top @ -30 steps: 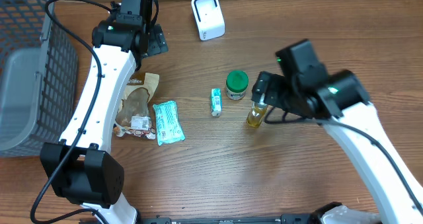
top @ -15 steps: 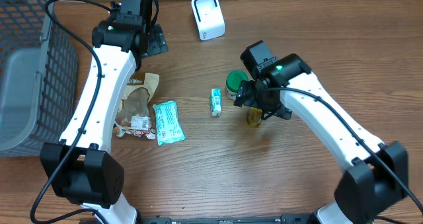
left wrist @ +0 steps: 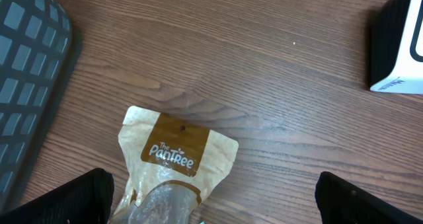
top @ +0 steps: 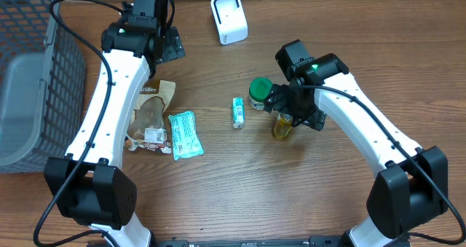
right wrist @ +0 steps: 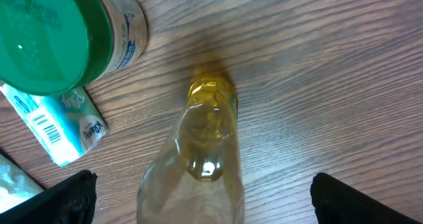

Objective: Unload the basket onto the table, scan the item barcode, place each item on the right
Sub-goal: 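Lower the right gripper over the bottle cap and close on it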

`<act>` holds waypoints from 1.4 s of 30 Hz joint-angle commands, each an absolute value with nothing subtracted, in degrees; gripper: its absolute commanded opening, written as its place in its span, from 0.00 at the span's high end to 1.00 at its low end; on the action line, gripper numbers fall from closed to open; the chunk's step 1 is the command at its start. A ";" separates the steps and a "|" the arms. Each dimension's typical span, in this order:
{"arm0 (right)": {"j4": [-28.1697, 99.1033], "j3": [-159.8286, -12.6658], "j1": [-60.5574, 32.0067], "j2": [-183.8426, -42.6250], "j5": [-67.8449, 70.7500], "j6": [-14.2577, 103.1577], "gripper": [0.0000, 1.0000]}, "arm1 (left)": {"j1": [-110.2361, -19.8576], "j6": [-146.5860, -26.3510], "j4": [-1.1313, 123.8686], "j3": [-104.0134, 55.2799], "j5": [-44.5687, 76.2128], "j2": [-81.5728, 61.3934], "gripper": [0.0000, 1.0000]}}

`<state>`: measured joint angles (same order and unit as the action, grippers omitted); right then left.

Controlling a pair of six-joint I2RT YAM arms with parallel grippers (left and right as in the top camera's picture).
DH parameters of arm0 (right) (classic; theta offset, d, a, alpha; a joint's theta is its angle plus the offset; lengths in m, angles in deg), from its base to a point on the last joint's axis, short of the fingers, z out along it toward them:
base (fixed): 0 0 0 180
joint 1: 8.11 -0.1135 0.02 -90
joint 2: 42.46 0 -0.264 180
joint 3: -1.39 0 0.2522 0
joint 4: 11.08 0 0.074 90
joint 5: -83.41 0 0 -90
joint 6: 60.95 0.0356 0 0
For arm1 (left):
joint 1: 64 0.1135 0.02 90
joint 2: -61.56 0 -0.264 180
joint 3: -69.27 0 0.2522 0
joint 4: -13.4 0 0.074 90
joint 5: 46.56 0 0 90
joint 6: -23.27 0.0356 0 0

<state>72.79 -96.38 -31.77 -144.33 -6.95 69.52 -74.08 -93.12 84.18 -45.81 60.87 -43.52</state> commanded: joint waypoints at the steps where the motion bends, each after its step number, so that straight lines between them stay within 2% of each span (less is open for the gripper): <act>1: 72.53 -96.97 -31.77 -144.30 -6.54 69.59 0.18 | -74.26 -92.47 83.94 -46.51 61.85 -42.69 0.00; 3: 72.59 -96.97 -31.79 -144.30 -6.60 69.59 0.26 | -74.26 -92.47 83.91 -46.51 61.85 -42.67 0.00; 19: 73.03 -96.97 -34.07 -144.30 -10.43 71.07 0.29 | -74.26 -92.47 83.94 -46.51 61.85 -42.67 0.00; 20: 73.03 -96.97 -34.07 -144.30 -10.43 71.07 0.28 | -74.26 -92.47 83.94 -46.51 61.85 -42.69 0.00; 21: 72.98 -96.97 -34.07 -144.30 -10.43 71.05 0.19 | -74.26 -92.47 83.94 -46.51 61.85 -42.69 0.00; 22: 72.90 -96.97 -34.04 -144.30 -10.40 71.03 0.05 | -74.26 -92.47 83.94 -46.51 61.85 -42.69 0.01; 23: 72.79 -96.97 -34.04 -144.30 -10.38 71.01 0.00 | -74.26 -92.47 83.94 -46.51 61.85 -42.69 0.01; 29: 72.83 -96.97 -34.04 -144.30 -10.38 71.01 0.00 | -74.26 -92.47 83.94 -46.51 61.85 -42.69 0.00; 35: 72.83 -96.97 -34.04 -144.30 -10.40 71.03 0.19 | -74.26 -92.47 83.94 -46.51 61.85 -42.69 0.00; 42: 71.52 -94.96 -34.53 -144.30 -10.47 71.05 0.25 | -74.26 -92.47 83.94 -46.51 61.85 -42.69 0.00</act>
<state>72.07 -96.18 -34.13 -144.33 -9.84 71.03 -74.08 -93.12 84.18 -45.81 60.87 -43.52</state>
